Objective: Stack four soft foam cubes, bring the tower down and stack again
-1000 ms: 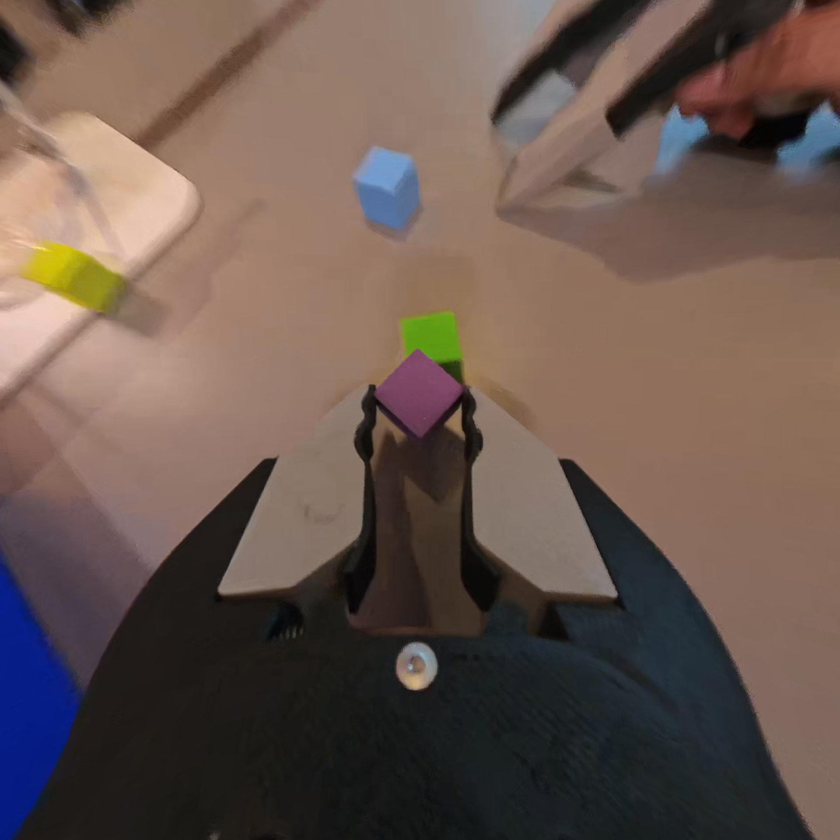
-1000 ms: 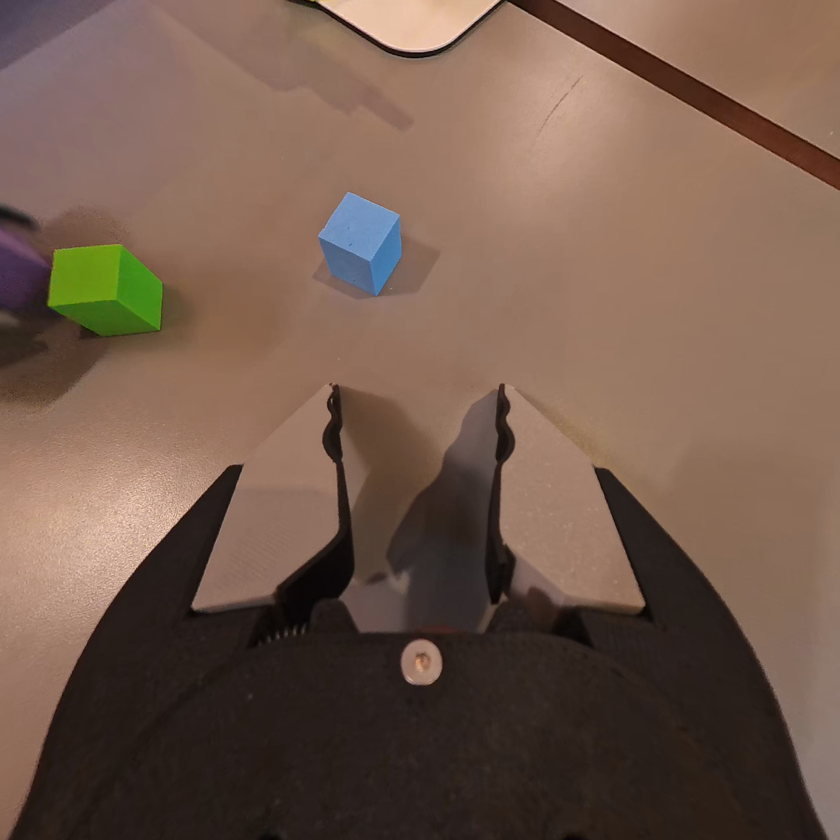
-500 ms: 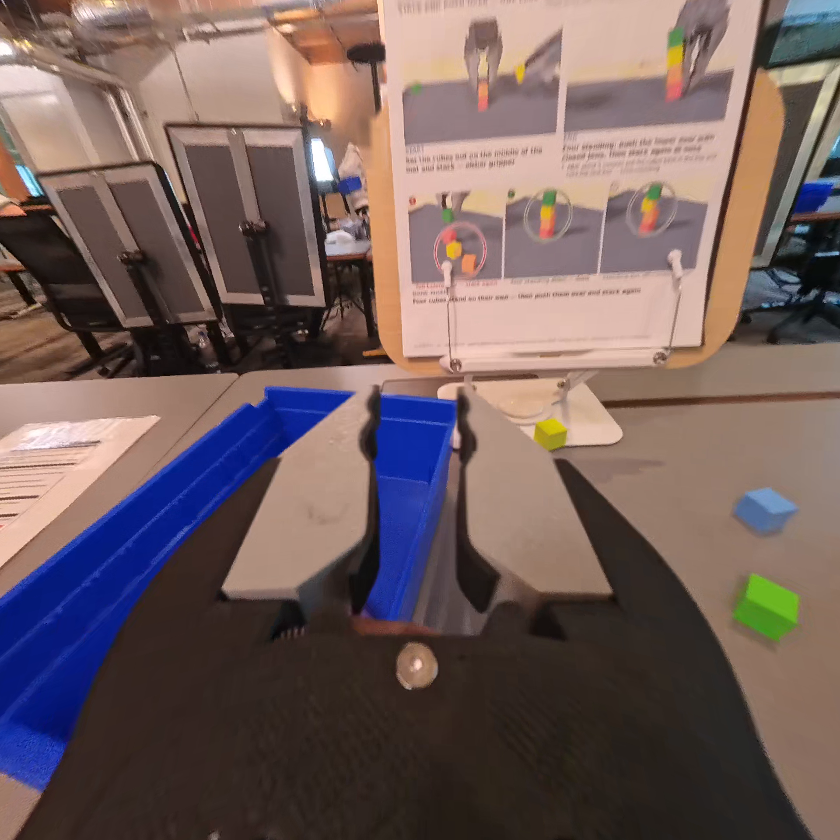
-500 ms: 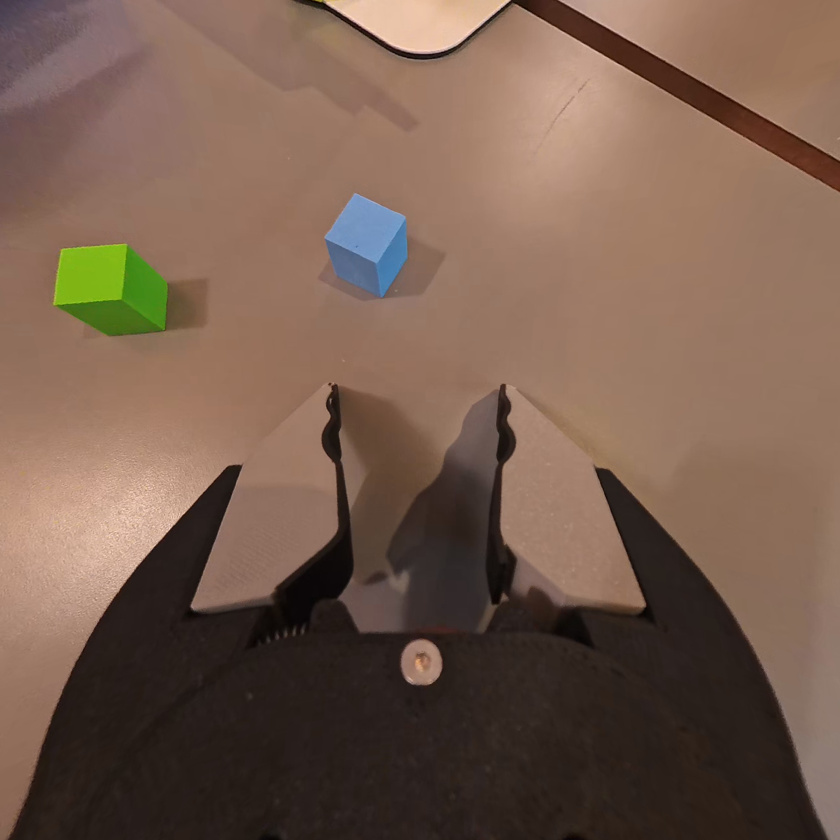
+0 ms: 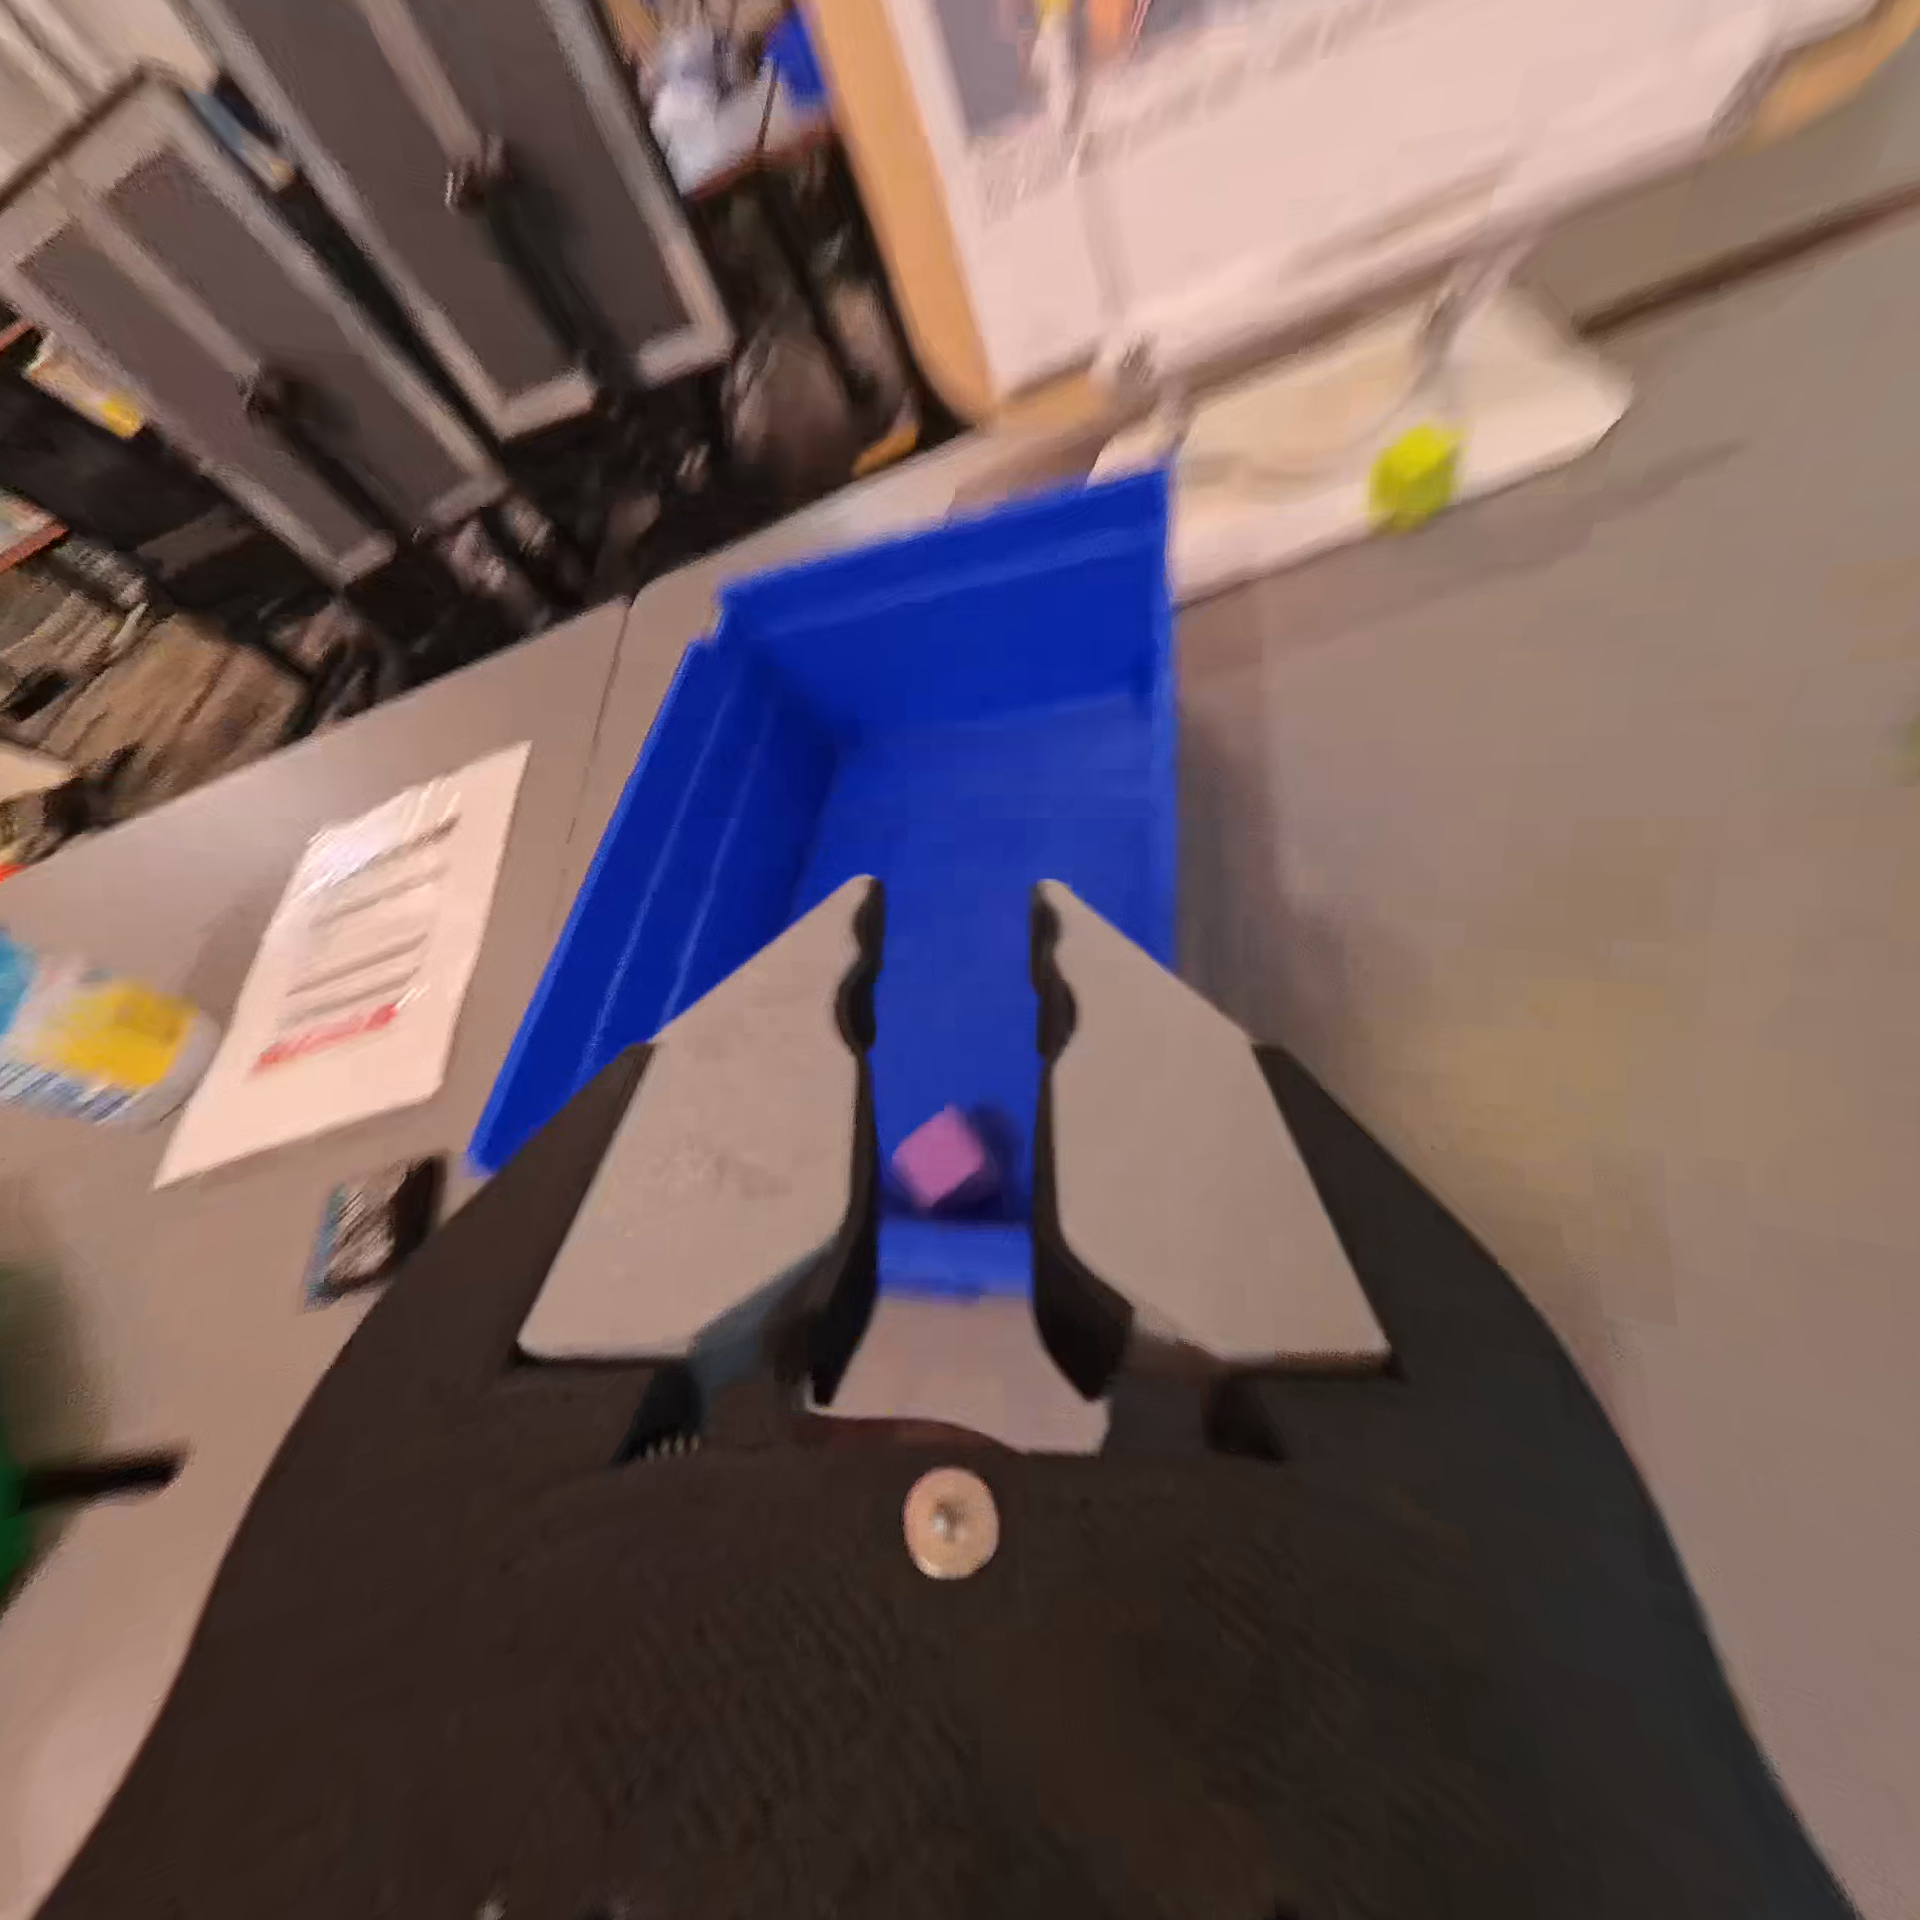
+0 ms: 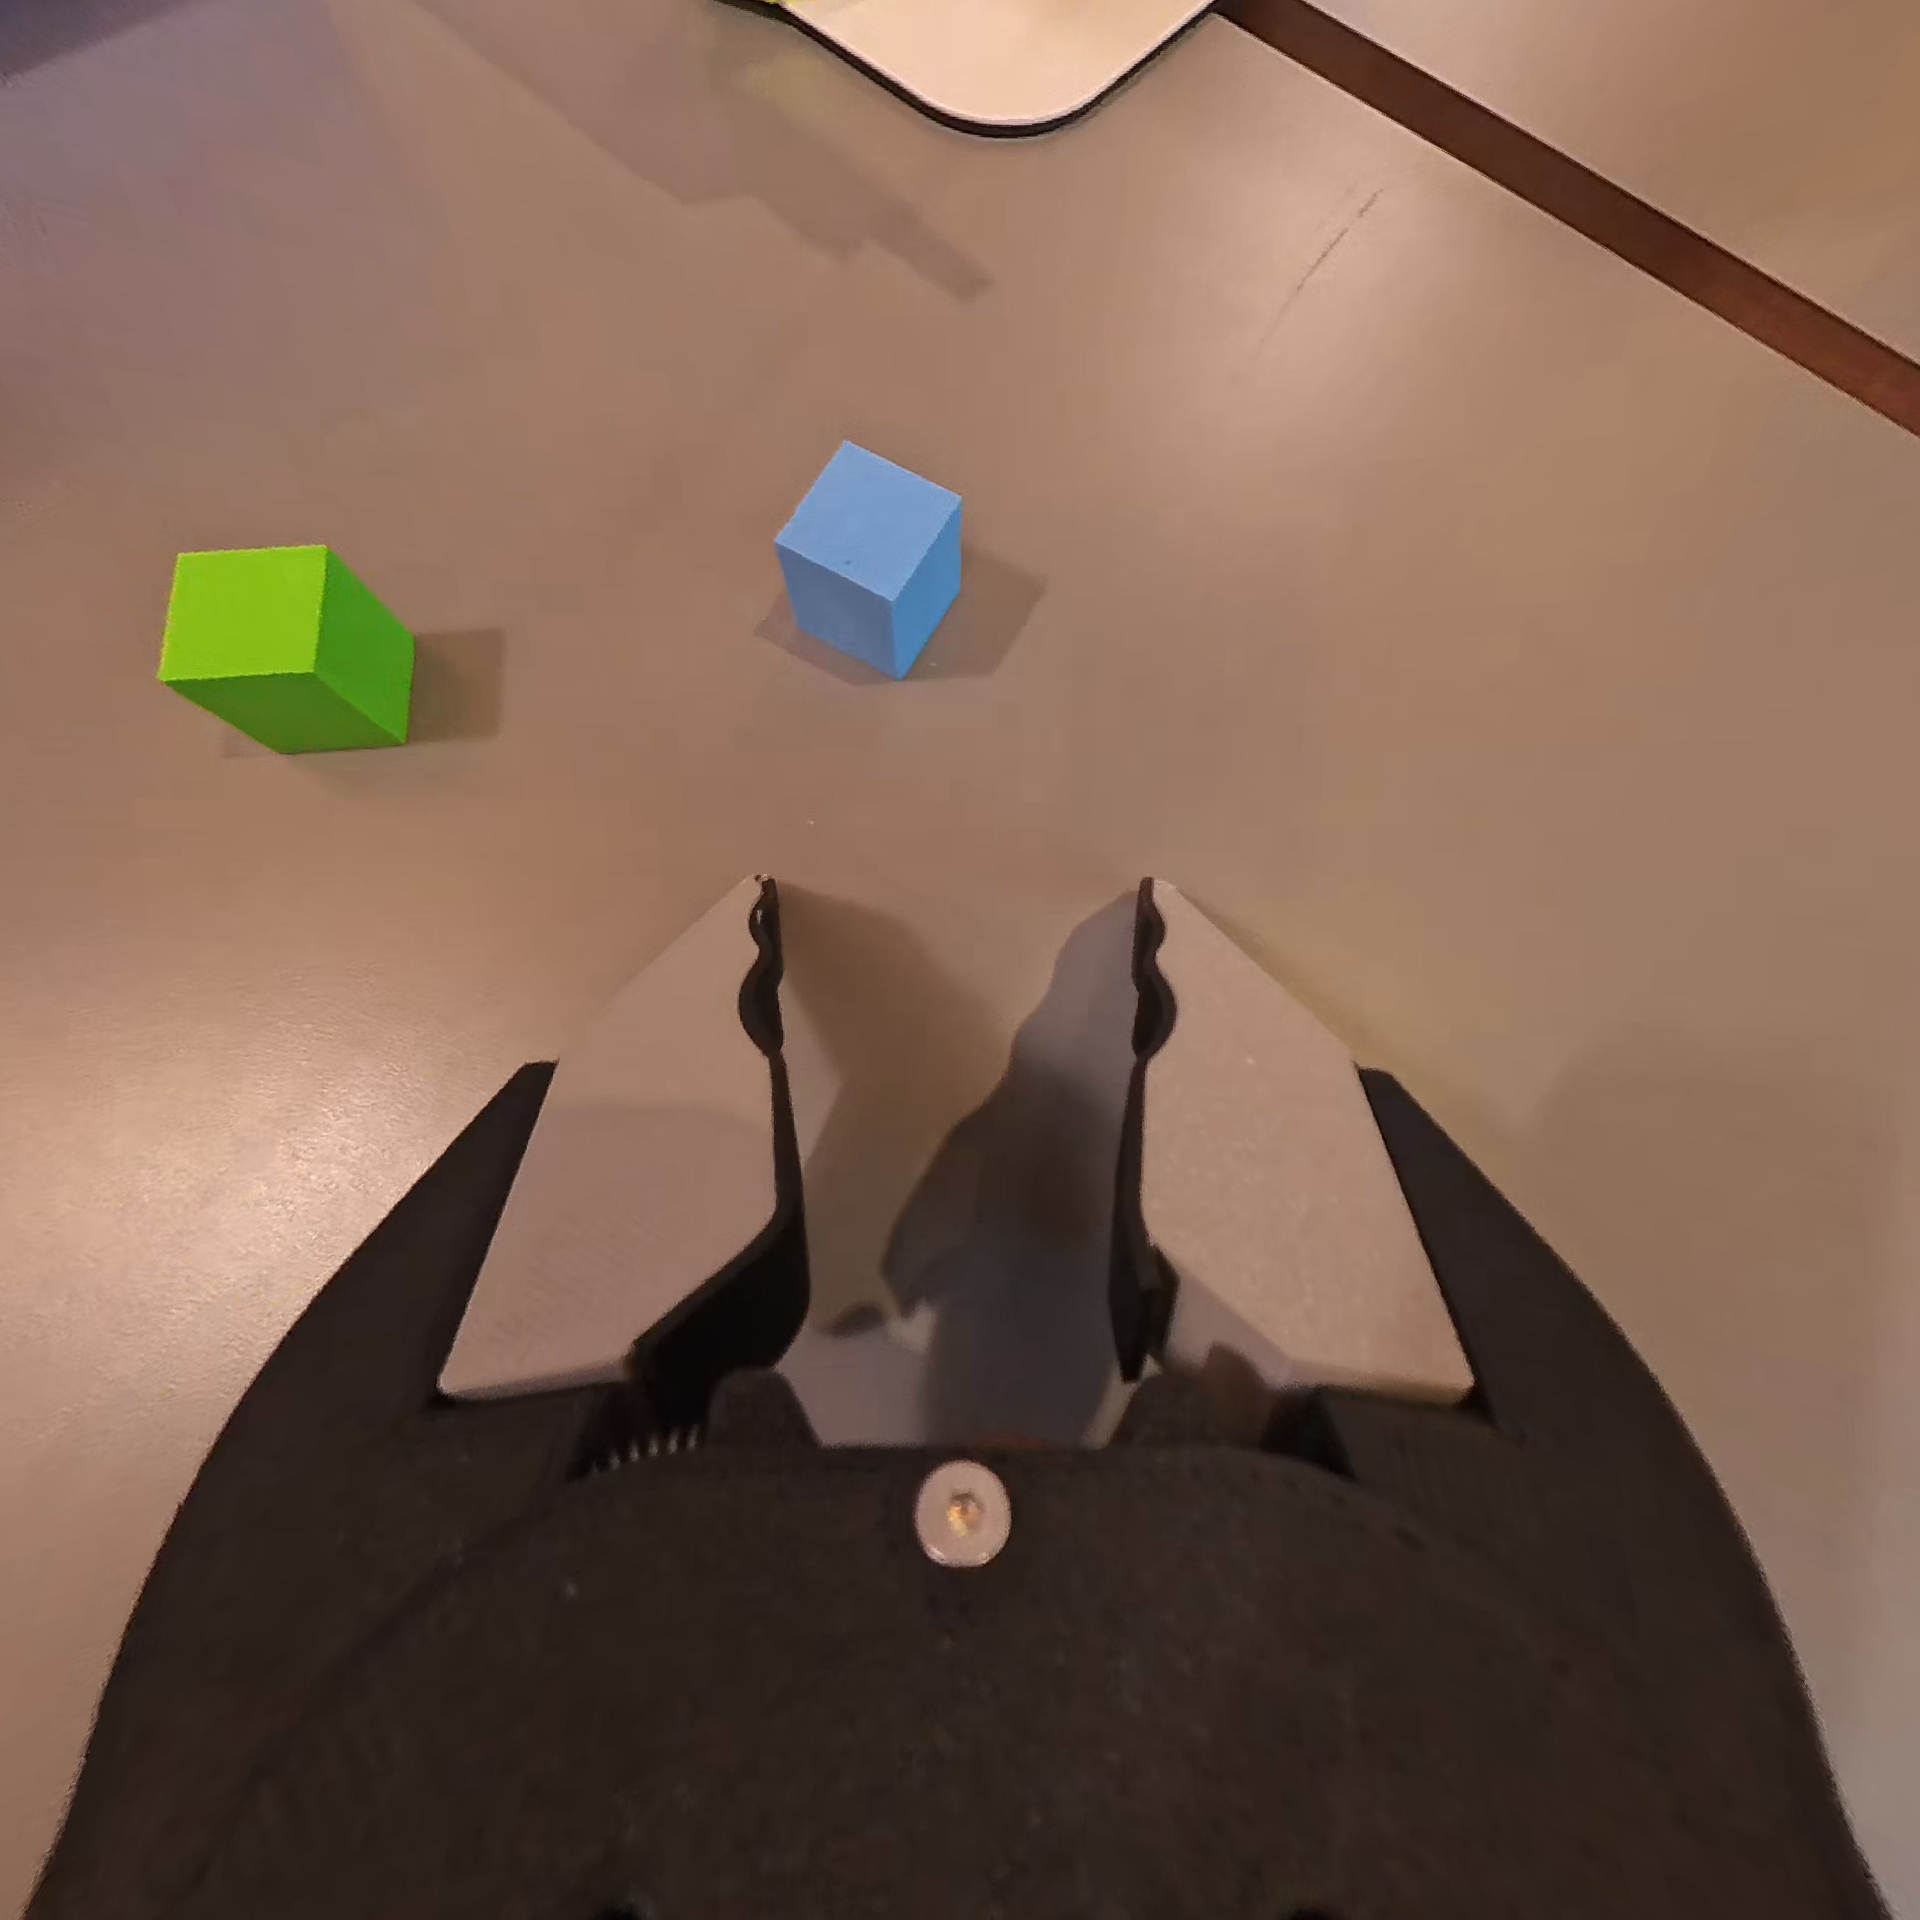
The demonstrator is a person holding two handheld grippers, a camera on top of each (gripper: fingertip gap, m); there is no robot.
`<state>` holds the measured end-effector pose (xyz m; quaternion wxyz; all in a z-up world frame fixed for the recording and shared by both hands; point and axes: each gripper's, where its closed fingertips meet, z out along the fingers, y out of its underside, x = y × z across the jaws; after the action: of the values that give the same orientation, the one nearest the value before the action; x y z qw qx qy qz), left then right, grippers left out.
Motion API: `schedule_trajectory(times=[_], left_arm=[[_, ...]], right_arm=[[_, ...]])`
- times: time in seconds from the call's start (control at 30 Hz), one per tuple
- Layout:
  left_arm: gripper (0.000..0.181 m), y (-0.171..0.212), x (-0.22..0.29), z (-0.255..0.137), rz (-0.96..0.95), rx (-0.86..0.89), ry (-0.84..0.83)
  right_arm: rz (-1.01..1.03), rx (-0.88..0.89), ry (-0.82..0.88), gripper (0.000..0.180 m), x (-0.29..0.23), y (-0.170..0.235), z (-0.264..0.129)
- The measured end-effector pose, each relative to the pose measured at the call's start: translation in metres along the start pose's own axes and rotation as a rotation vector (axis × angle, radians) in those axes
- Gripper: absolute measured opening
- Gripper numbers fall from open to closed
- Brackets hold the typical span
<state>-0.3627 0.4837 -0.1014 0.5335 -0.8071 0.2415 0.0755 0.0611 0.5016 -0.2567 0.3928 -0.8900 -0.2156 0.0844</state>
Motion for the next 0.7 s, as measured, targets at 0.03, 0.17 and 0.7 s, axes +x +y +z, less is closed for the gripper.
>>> schedule_trajectory(times=[0.03,0.17,0.7], left_arm=[[0.004,0.022,-0.005,0.002,0.033,-0.085,-0.013],[0.000,0.096,0.035,0.011,0.091,-0.349,0.184],[0.030,-0.063,0.145,-0.010,0.120,0.184,0.308]], right_arm=[[-0.002,0.000,-0.002,0.066,-0.001,0.000,0.000],[-0.010,0.000,-0.010,0.065,-0.005,-0.001,0.001],[-0.010,-0.001,-0.014,0.066,-0.008,0.000,0.000]])
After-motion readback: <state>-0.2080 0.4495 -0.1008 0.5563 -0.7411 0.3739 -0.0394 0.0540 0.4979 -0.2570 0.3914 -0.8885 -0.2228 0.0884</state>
